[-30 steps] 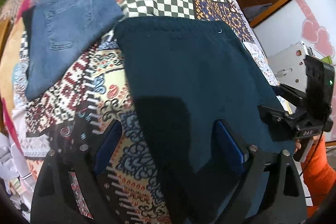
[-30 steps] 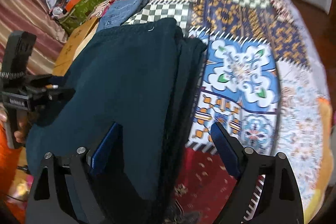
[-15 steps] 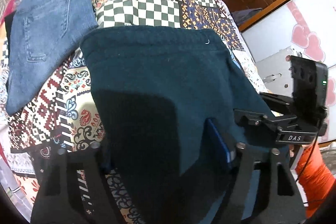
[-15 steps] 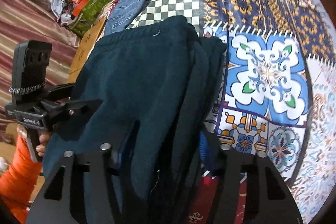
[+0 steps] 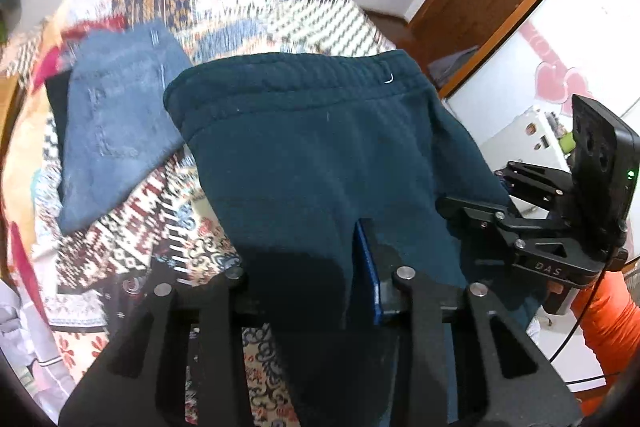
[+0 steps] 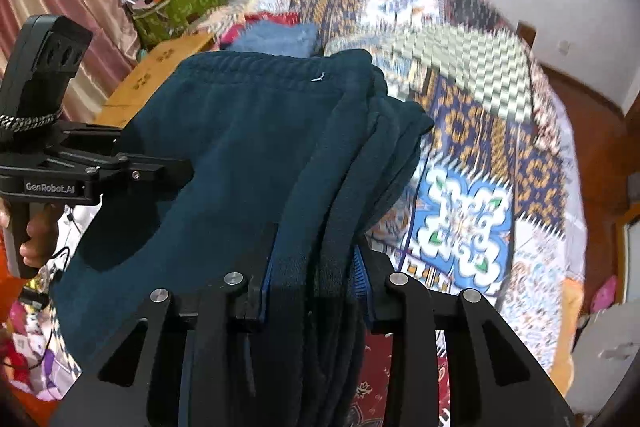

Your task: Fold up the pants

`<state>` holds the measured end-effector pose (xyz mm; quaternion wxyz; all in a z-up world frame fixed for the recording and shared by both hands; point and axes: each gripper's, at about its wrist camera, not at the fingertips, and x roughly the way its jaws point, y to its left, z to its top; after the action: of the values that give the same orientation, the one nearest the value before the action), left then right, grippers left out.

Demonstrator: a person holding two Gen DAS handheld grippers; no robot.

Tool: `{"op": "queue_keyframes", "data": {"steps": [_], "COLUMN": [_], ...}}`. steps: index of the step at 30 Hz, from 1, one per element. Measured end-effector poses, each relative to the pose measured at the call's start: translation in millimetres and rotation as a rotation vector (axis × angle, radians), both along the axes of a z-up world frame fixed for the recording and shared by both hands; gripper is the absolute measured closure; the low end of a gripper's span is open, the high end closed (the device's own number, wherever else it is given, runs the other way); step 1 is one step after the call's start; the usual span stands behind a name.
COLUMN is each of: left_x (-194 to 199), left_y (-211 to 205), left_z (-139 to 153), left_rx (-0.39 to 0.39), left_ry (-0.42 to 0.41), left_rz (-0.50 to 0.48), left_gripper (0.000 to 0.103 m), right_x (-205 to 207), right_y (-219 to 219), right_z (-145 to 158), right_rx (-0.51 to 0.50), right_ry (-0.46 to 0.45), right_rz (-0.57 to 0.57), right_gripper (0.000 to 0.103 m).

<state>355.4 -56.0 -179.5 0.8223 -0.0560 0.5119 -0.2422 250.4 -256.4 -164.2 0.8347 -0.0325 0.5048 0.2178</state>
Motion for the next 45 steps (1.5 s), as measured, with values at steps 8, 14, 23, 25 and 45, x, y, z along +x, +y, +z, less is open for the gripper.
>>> {"op": "queue_keyframes", "data": {"steps": [8,14,23,25,45], "left_x": [-17,-6,50,66,250], "left_y": [46,88,154,164,204], "left_z": [60,94,107,101,-67], "left_rx": [-0.011,0.003,0.030,0.044,0.152], "left_ry": [-0.175,-0.273,-0.334,-0.326,-0.068], "left_rz": [0.064,0.153,0.280,0.291,0.393], "left_gripper": [0.071,0.071,0.071,0.071,0.075], "right_x": [16,41,107,120,266], "right_y": [32,65,128,141,181], "right_z": [45,66,62,58,-75], "right_rx": [0.050,0.116,0.205,0.212,0.142], "right_ry": [-0.146,-0.238,-0.250,-0.241,0.049], "right_rz": [-0.012,0.006,0.030,0.029,-0.037], "right_gripper": [0.076,0.076,0.076,0.076,0.076]}}
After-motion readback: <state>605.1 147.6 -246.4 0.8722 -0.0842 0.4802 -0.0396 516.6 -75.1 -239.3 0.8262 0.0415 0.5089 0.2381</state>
